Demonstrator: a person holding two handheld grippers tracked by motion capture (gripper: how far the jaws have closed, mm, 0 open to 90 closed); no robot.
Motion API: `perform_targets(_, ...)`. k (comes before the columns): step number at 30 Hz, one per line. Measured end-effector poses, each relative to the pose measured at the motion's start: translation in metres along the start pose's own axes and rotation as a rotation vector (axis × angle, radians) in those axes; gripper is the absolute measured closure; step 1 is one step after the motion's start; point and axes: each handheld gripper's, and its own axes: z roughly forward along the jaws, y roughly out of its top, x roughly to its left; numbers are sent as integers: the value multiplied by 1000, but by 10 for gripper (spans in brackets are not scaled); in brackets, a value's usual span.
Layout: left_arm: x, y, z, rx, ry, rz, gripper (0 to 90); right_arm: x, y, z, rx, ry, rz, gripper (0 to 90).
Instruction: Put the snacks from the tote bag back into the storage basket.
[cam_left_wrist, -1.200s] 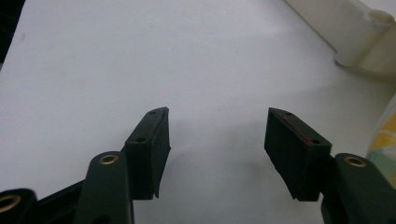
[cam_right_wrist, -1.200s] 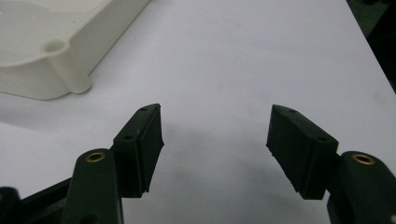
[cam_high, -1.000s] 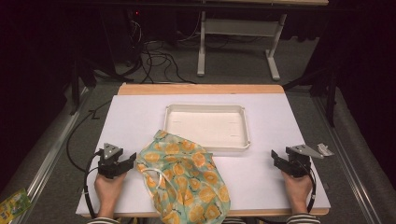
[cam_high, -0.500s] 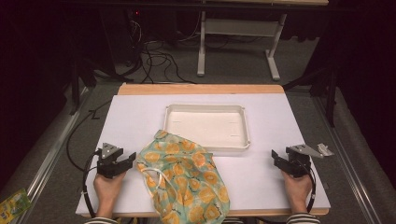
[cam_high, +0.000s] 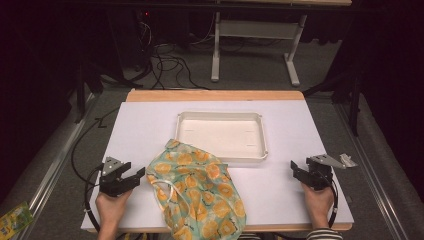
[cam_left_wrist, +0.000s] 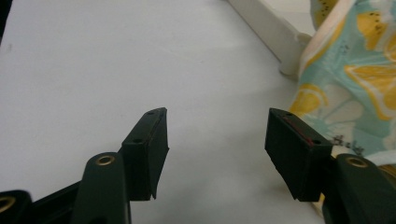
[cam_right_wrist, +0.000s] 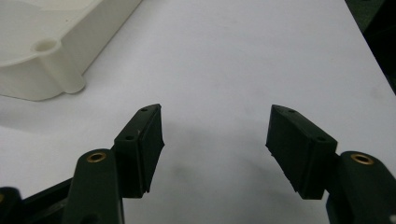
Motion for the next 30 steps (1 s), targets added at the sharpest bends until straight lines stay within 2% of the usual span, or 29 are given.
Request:
perform_targets(4,-2,-1,-5,-3,-24,-7,393,1,1,1,17,-7,-5,370)
perform_targets(12,-3,-11,-14,-15,-31,-39,388,1,0,0,6,-2,-13,369)
perform_targets(19,-6,-13,-21,-24,-37,-52,386,1,0,-1,-5,1,-9,368)
perform_targets(30,-21,-16,-21,2,-59,-12,360,1,0,-1,-3,-4,-22,367)
